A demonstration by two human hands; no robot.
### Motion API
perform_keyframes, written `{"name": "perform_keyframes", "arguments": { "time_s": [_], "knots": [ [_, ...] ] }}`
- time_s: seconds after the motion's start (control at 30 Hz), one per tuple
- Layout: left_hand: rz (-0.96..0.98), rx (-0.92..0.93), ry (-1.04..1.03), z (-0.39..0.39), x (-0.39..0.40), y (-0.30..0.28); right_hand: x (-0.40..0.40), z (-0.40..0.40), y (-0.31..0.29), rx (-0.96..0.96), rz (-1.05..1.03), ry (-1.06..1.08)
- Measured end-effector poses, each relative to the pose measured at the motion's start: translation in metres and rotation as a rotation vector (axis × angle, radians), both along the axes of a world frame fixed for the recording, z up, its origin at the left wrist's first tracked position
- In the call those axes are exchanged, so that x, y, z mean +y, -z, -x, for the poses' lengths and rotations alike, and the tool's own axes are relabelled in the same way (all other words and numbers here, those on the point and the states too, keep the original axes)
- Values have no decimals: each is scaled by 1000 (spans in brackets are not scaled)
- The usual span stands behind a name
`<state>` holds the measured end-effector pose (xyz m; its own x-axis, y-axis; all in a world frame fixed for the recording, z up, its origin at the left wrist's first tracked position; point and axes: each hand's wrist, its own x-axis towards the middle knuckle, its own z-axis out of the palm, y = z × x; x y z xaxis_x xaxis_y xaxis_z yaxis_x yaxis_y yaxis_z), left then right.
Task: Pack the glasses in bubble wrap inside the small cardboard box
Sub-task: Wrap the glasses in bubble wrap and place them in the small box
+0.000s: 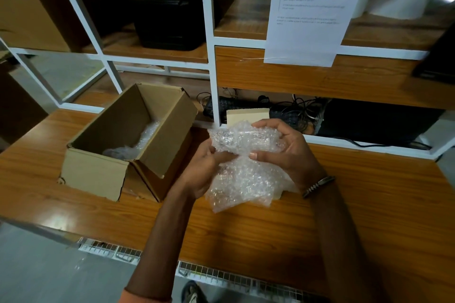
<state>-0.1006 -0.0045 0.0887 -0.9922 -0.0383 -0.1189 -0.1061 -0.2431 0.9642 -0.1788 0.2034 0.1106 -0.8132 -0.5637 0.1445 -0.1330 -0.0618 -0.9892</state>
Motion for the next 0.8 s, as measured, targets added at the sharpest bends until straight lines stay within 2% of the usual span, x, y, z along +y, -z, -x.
{"name": "perform_keyframes", "arguments": {
  "time_s": [0.13, 0.2, 0.3, 0.37, 0.47, 0.57, 0.67, 0.73, 0.8],
  "knots": [
    [-424, 72, 240, -10, -1, -13, 1, 7, 3, 189, -77, 22],
    [-502, 66, 236, -10, 1, -17, 0, 11, 5, 279, -130, 0],
    [-293, -15, 19, 0, -3, -10, -2, 13, 7, 329, -162, -71],
    [-269, -37, -23, 2, -6, -6, 1, 13, 9, 268, -105, -116],
    [-247, -9, -51, -1, -10, -7, 4, 13, 11, -19, 55, -93],
    [-120, 44, -48, -4, -16, -9, 2, 12, 9, -288, -63, -24],
    [-30, 117, -11, -7, -17, -9, 2, 9, 18, -518, -20, -157],
    [82, 155, 12, -8, -17, -8, 1, 5, 18, -522, 24, -203],
    [189, 175, 21, -7, -17, -3, -1, 1, 16, -448, 14, -197]
  ]
}}
